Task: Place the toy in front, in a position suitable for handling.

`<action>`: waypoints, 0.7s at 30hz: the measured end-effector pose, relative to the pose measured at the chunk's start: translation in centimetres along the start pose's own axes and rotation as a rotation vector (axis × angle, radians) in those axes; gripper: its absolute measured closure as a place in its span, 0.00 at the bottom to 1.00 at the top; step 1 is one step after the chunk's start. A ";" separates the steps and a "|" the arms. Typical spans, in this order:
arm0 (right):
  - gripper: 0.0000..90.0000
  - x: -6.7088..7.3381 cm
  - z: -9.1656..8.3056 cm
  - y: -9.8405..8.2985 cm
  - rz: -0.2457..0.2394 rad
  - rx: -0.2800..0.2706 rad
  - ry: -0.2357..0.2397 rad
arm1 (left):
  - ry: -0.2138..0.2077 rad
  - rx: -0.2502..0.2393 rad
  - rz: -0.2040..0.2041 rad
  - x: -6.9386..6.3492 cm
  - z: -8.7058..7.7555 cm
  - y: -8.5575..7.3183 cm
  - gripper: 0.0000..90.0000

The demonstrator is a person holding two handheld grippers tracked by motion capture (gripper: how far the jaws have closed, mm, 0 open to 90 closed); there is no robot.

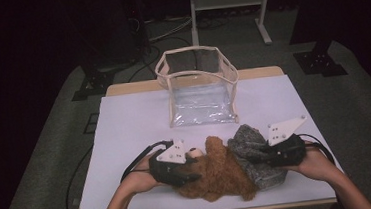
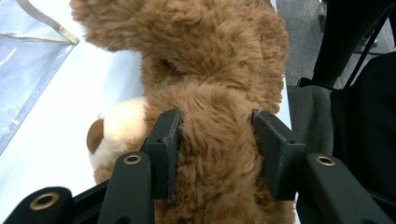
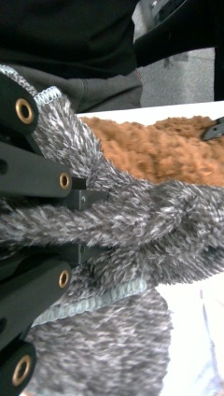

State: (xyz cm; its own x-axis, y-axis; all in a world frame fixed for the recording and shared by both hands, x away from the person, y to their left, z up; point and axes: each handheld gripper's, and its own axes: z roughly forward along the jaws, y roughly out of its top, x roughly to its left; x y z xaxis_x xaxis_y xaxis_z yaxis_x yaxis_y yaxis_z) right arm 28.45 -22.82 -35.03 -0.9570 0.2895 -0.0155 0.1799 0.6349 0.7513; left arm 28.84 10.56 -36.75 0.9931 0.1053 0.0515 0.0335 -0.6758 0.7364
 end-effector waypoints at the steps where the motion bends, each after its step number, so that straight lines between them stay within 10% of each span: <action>1: 0.89 0.1 0.3 0.5 -0.012 -0.005 0.001 | -0.002 0.002 0.003 0.0 0.0 0.1 0.59; 8: 0.89 0.6 3.2 2.5 -0.063 -0.034 0.043 | -0.012 -0.008 0.014 -0.2 0.0 -0.4 0.57; 17: 0.89 -2.0 -0.5 -1.2 0.085 -0.083 -0.004 | -0.009 -0.020 0.014 -0.3 0.3 -0.4 0.53; 21: 0.89 -2.0 0.0 0.2 0.056 -0.078 -0.009 | -0.016 -0.007 0.020 -0.4 0.3 -0.3 0.53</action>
State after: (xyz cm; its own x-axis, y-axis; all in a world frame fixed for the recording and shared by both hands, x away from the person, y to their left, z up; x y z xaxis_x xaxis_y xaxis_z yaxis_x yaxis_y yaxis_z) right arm 30.45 -23.27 -34.89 -0.9439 0.3295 0.0229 0.2150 0.5601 0.8001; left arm 28.47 10.55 -37.17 0.9953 0.0801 0.0549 0.0133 -0.6726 0.7399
